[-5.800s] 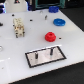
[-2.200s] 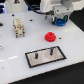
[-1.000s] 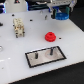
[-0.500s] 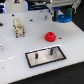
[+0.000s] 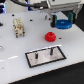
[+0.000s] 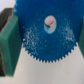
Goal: Insert the blue gear onto the right peg, followed by the red gear
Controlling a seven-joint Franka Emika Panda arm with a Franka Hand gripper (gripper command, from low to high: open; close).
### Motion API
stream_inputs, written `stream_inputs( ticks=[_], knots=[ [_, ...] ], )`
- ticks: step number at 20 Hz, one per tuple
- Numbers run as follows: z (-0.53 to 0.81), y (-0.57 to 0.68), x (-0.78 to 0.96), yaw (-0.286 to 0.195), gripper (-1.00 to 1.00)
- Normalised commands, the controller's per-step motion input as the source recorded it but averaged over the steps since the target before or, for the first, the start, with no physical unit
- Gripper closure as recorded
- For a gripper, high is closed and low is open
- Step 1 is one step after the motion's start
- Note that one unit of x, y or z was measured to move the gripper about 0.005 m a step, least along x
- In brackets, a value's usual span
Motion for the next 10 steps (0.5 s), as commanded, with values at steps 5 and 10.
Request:
stream_inputs(
  ticks=[5,10],
  knots=[
    [0.11,-0.33,0.78,0.0,1.0],
    [0.0,-0.22,0.57,0.0,1.0]
  ],
)
